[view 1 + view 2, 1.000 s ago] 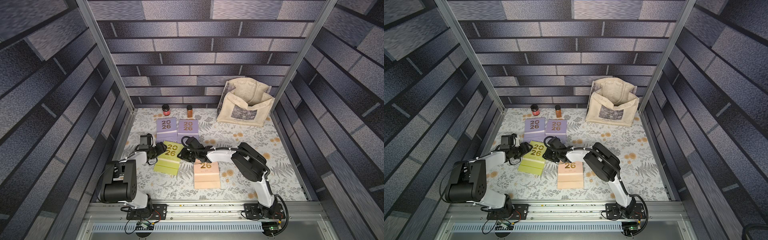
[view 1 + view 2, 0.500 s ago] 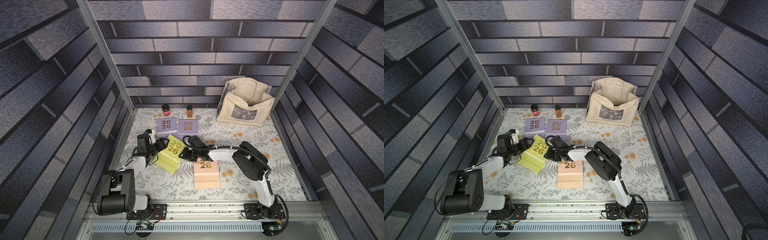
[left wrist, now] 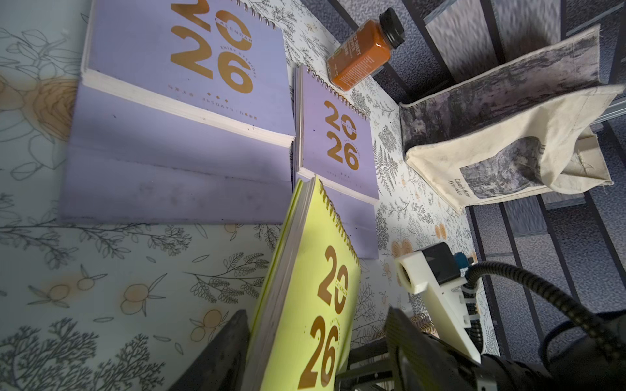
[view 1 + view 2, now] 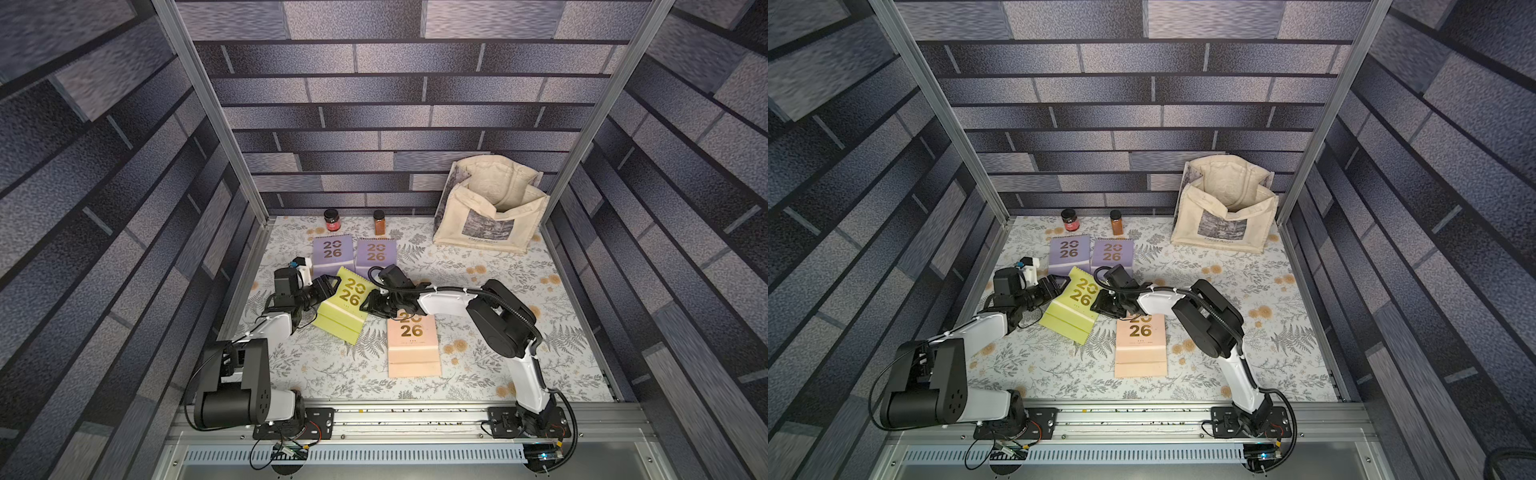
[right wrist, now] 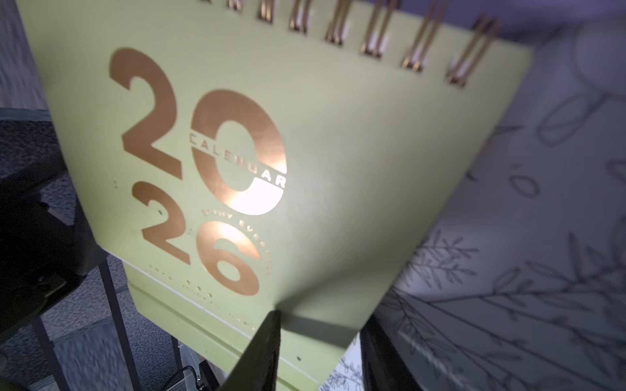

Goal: Stack the calendars
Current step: Pick up the calendar at the center of the board.

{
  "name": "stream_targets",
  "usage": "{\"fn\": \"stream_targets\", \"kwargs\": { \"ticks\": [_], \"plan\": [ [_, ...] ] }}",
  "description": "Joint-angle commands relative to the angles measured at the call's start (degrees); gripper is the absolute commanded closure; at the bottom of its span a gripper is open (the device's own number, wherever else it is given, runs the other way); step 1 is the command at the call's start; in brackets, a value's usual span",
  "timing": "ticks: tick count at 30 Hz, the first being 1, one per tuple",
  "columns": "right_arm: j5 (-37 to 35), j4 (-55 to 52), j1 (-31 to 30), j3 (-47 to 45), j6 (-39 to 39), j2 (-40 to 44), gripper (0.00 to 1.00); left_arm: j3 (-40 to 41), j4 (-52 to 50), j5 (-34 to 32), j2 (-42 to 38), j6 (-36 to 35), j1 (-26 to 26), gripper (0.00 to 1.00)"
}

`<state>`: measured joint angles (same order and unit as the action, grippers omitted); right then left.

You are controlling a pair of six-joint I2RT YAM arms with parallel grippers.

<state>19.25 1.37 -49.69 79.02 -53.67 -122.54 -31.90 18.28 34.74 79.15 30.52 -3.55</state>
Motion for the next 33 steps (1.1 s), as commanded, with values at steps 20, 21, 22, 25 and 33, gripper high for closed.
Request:
{"fn": "stream_targets", "kwargs": {
  "ticks": [20,21,22,25,33],
  "plan": [
    [7.3,12.1,-0.2,8.3,0.9,-3.5,0.58,0.7,-18.8,-2.4,2.0,-2.5,6.4,0.33],
    [7.5,12.3,-0.3,8.2,1.0,-3.3,0.58,0.8,-18.7,-2.4,2.0,-2.5,6.4,0.33],
    [7.6,12.3,-0.2,8.2,1.1,-3.2,0.59,0.9,-18.6,-2.4,1.7,-2.4,6.5,0.33],
    [8.0,12.0,-0.3,8.1,1.3,-3.2,0.63,1.3,-18.1,-2.3,0.8,-2.2,6.5,0.33],
    [8.8,11.9,-0.3,7.2,0.9,-3.2,0.65,1.4,-18.3,-2.7,-0.3,-2.3,6.4,0.33]
  ]
}}
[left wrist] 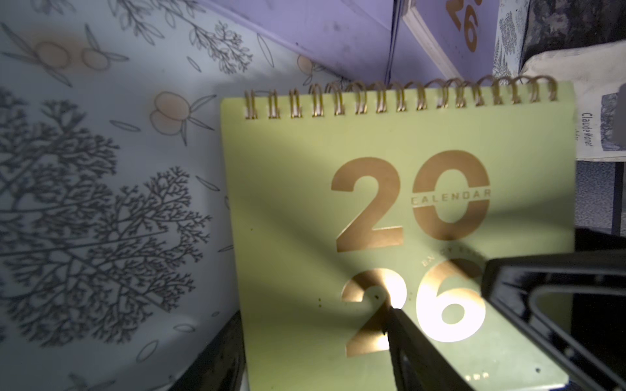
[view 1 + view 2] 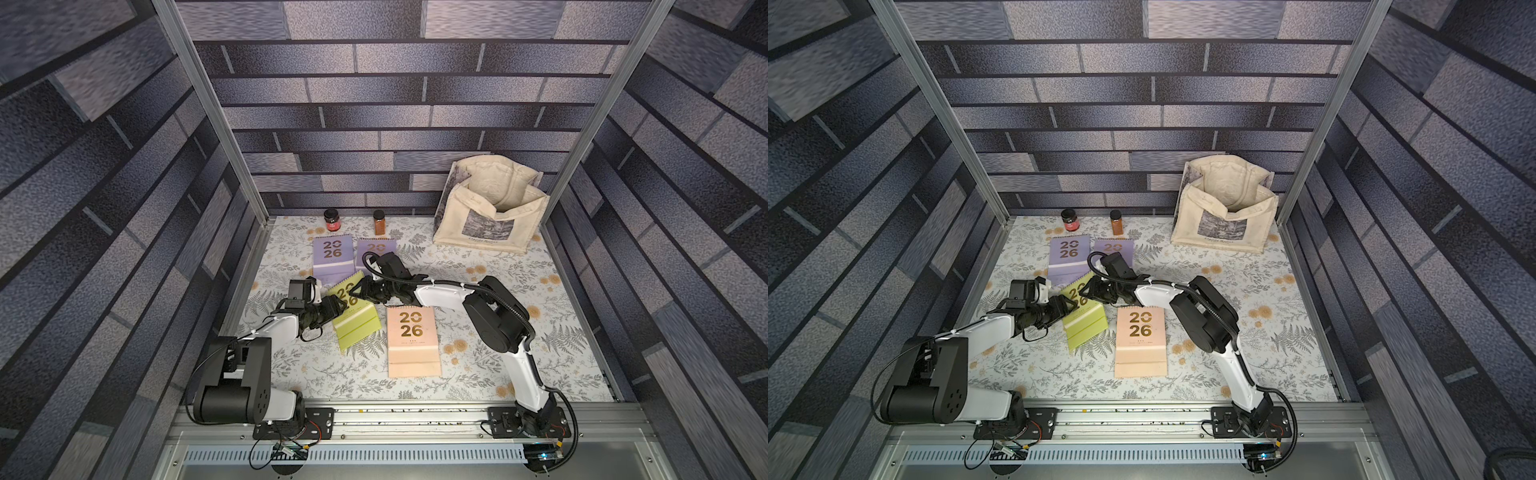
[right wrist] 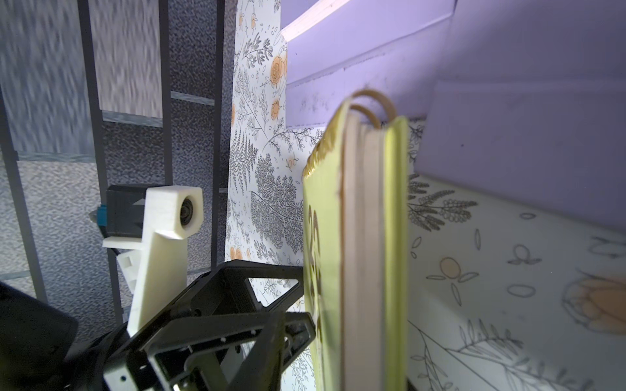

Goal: Stack the calendars
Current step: Pick up the calendar at the center of the board, then place the calendar at the calendar.

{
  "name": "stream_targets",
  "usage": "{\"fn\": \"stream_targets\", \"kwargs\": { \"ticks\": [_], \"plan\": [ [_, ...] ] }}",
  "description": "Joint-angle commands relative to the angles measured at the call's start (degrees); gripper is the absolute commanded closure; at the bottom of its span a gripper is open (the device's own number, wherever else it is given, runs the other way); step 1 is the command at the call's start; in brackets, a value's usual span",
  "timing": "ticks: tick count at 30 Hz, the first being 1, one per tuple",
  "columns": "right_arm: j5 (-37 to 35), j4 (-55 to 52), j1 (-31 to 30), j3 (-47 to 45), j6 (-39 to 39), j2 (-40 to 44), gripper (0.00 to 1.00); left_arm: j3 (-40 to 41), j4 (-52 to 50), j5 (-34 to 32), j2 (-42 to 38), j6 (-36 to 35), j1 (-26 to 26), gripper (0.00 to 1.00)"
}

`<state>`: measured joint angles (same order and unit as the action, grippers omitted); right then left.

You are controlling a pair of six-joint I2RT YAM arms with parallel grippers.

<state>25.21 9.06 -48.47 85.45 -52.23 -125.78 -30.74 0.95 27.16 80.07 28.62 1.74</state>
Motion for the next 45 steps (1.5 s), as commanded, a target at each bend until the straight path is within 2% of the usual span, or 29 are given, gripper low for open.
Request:
{"fn": "stream_targets", "kwargs": {
  "ticks": [1,3,9,16,22,24,32,39,45],
  "plan": [
    [2.7,4.0,-1.5,0.6,-0.4,0.1,0.68,0.2,-1.0,4.7,-1.4,-0.5,1.1,0.33],
    [2.7,3.9,-1.4,0.3,-0.3,0.3,0.73,0.1,-1.0,4.7,-1.6,-0.5,1.0,0.33],
    [2.8,3.4,-1.5,-0.1,0.3,1.0,1.00,0.0,-1.3,3.9,-3.0,-0.6,0.9,0.30],
    [2.5,1.9,-1.4,-0.1,1.3,2.8,1.00,-0.6,-2.4,2.5,-5.2,-0.9,0.1,0.22],
    [1.7,0.6,-0.7,-0.9,2.4,6.8,1.00,-0.5,-2.5,0.6,-7.5,-0.4,-1.1,0.03],
    [1.8,-0.7,0.0,-0.8,3.0,8.5,1.00,-0.5,-2.4,0.3,-8.1,-0.3,-1.5,0.00],
    [-0.6,-6.1,1.6,-3.2,5.6,18.1,1.00,-0.6,-0.6,0.9,-15.6,1.1,-2.8,0.00],
    [-2.8,-8.3,3.8,-13.8,6.6,28.7,1.00,1.0,7.5,7.2,-22.0,3.7,-2.7,0.00],
    [-3.5,-8.8,5.6,-23.0,6.6,37.3,1.00,1.0,11.3,11.4,-22.0,3.6,-0.4,0.00]
  ]
}}
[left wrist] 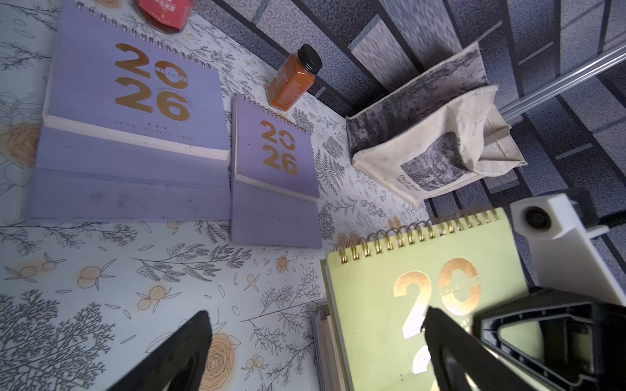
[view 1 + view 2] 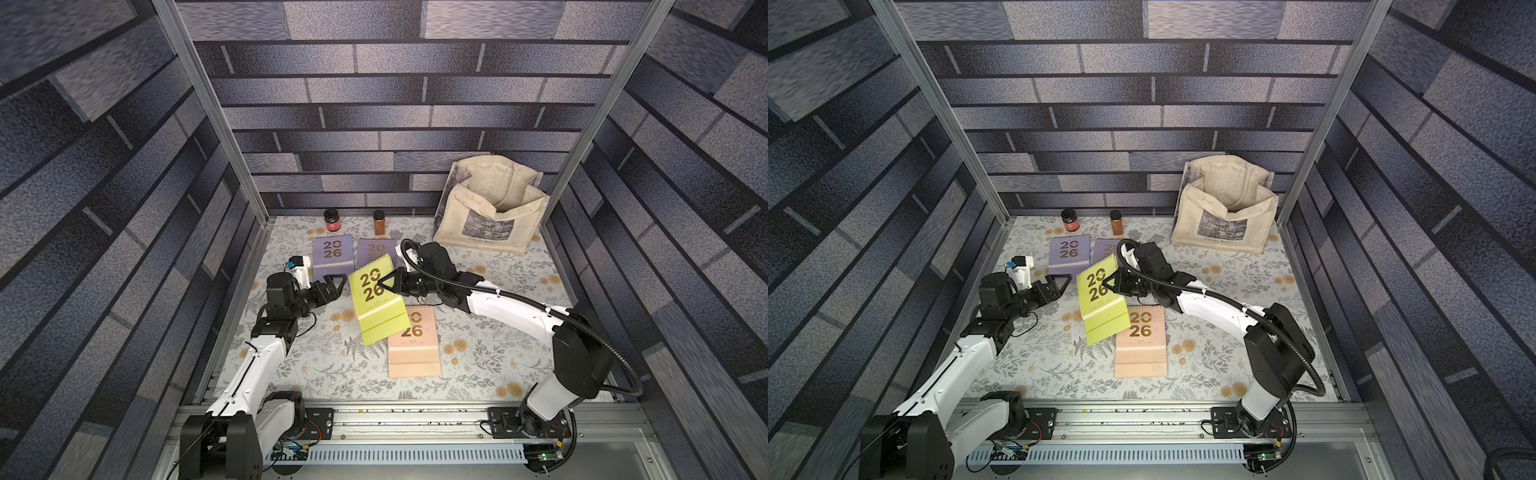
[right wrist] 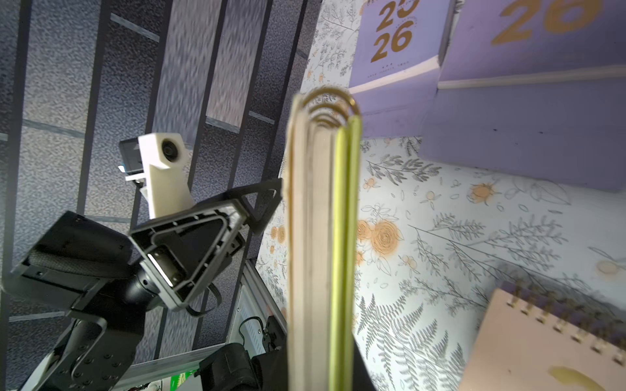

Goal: Stack the calendars
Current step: Place the calendar at the calendar.

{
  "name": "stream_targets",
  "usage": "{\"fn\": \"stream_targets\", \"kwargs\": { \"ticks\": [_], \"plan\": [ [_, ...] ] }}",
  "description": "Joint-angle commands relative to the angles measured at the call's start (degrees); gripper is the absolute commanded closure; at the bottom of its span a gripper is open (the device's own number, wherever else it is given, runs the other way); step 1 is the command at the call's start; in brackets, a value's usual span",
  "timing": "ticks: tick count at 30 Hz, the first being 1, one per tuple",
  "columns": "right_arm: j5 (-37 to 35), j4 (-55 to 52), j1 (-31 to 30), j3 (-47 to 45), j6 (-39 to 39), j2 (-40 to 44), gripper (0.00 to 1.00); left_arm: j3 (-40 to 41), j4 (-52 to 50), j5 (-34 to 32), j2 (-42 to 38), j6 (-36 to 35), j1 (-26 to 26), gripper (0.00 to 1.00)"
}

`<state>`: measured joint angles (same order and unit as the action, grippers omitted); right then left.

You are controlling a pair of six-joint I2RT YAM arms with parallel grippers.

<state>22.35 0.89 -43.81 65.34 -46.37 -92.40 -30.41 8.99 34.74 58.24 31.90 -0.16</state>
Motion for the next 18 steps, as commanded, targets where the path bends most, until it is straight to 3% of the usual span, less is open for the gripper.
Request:
{"fn": "stream_targets", "kwargs": {
  "ticks": [1,6,11,18],
  "plan": [
    [-0.8,-0.6,1.1,-3.7,0.6,5.3,1.00,0.3,3.1,4.2,0.1,-0.1,2.4,0.00],
    [-1.0,-0.5,2.1,-12.0,-0.1,11.8,1.00,-1.9,1.1,3.7,2.8,-3.1,8.2,0.00],
    [0.7,6.6,4.5,-20.2,-5.4,15.7,1.00,-1.9,3.0,4.1,5.5,-3.1,11.1,0.00],
    [-0.9,10.0,4.7,-26.9,-6.7,20.1,1.00,-2.1,4.2,3.9,7.6,-3.5,14.0,0.00]
  ]
}}
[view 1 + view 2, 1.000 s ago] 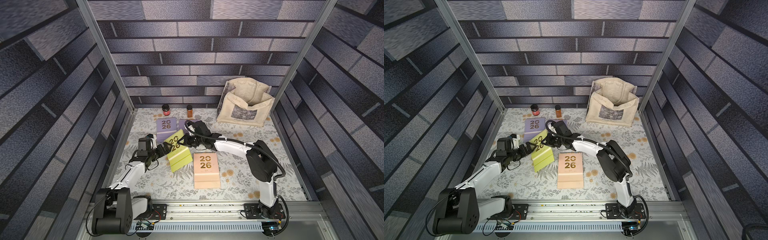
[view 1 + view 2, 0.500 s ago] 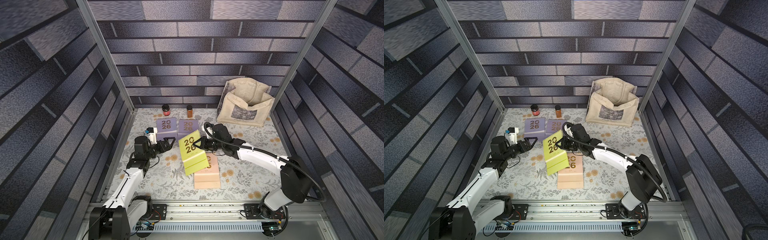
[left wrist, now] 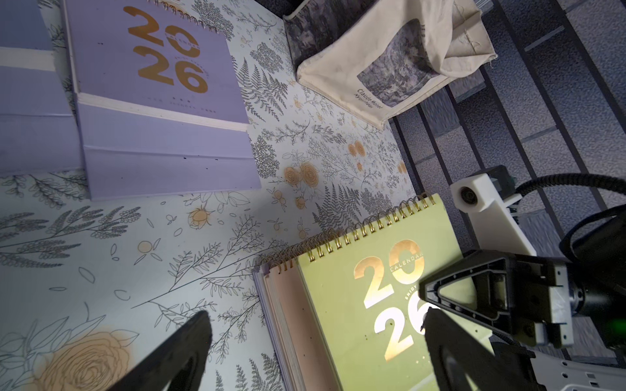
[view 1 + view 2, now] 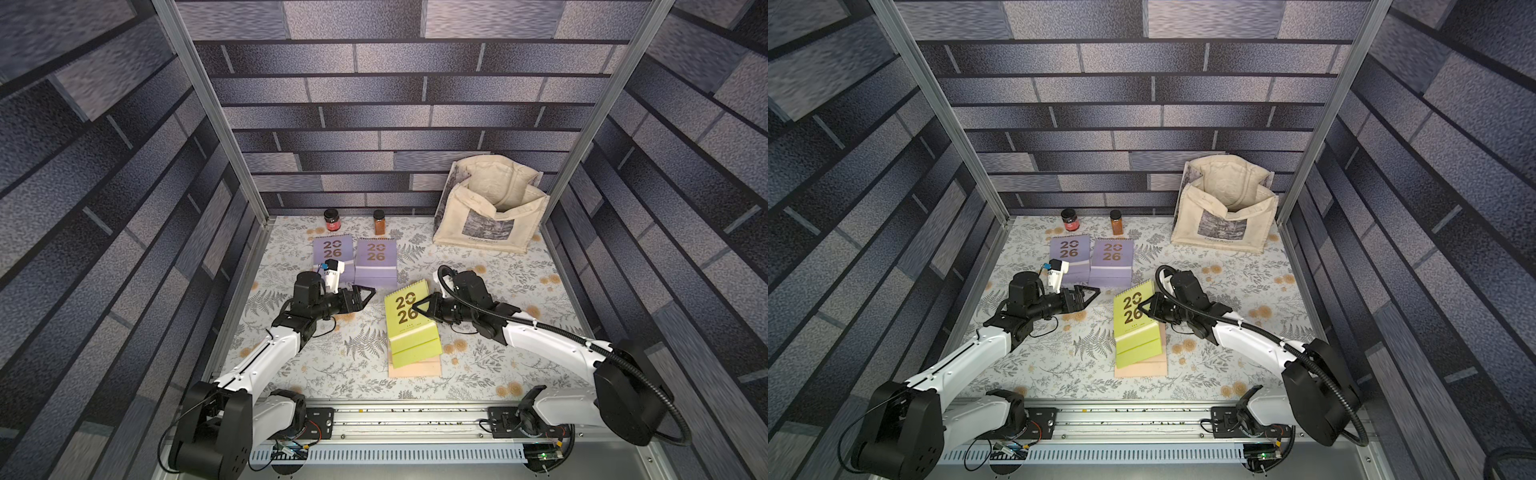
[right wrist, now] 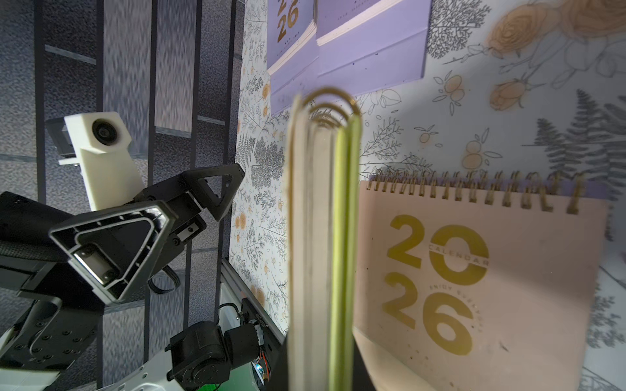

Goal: Stack the calendars
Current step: Place the calendar at the calendar.

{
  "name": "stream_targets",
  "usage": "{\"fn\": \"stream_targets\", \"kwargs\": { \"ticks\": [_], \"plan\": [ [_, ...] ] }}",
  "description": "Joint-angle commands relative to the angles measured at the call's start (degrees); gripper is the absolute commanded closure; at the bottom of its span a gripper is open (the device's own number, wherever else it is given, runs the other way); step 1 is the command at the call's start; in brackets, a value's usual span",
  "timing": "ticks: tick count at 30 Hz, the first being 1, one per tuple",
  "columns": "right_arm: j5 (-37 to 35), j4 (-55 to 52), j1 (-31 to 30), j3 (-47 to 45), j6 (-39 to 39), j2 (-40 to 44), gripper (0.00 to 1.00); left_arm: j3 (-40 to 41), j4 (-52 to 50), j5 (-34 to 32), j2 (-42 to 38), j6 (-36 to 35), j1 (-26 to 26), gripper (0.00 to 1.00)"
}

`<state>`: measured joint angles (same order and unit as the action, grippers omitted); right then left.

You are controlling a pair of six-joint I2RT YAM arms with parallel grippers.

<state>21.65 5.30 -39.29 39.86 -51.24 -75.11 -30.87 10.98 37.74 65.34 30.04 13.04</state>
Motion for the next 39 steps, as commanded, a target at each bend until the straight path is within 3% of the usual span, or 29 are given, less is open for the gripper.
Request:
{"fn": "stream_targets", "kwargs": {
  "ticks": [1,10,39],
  "plan": [
    [-0.7,5.6,0.2,-2.1,-1.9,3.3,1.00,-1.7,2.3,0.9,0.7,-1.7,1.0,0.00],
    [-3.4,13.1,0.2,-8.5,-5.0,5.0,1.00,-1.8,6.0,0.6,4.4,-0.8,3.7,0.00],
    [0.0,20.9,0.2,-10.7,-6.4,-3.5,1.00,-1.6,9.1,1.6,9.1,-0.2,6.0,0.00]
  ]
}}
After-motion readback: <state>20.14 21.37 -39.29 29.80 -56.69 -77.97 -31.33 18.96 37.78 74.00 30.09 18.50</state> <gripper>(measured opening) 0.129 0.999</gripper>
